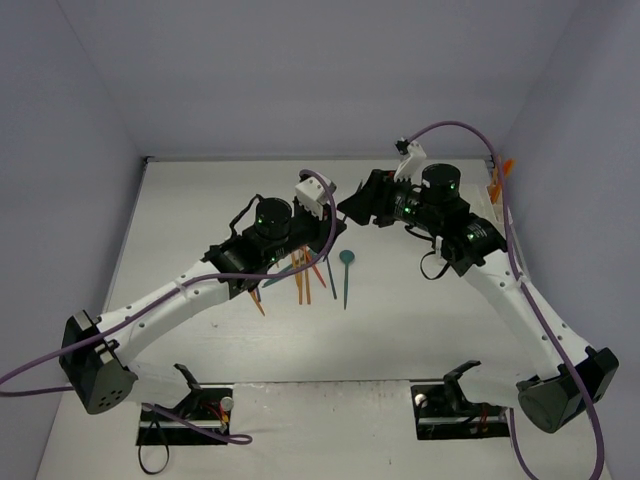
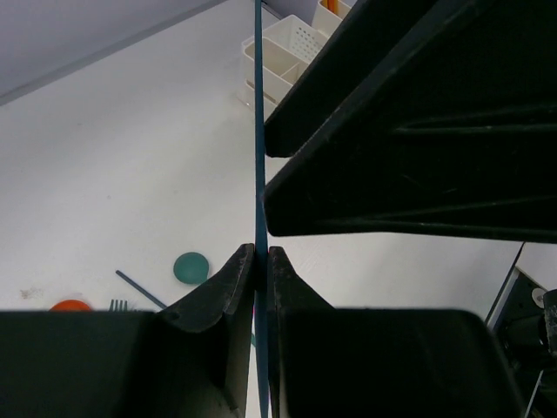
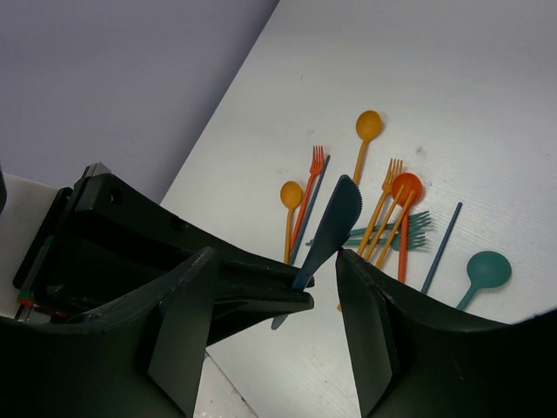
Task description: Sort the eating utensils into containers
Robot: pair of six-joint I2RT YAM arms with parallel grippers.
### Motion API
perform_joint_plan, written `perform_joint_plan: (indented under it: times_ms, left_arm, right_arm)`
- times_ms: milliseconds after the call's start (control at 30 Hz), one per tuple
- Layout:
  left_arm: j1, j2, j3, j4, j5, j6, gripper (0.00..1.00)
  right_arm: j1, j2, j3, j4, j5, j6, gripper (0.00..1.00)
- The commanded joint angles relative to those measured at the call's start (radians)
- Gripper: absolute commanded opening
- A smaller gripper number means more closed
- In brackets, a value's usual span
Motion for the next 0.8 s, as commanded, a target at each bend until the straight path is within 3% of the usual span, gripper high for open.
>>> perform_joint_plan:
  times_ms: [0,767]
  left_arm:
    - [-0.013,-0.043,0.051,0.110,-0.005,0.030,0.00]
    - [-0.015,0.001,0.063,0.152,-0.067,0.000,0.00]
  right_arm:
    - [0.022,0.003,0.036,0.095,0.080,0.034,0.52]
    - [0.052,0.028,-0.010,0.105,0.134,0.020,0.33]
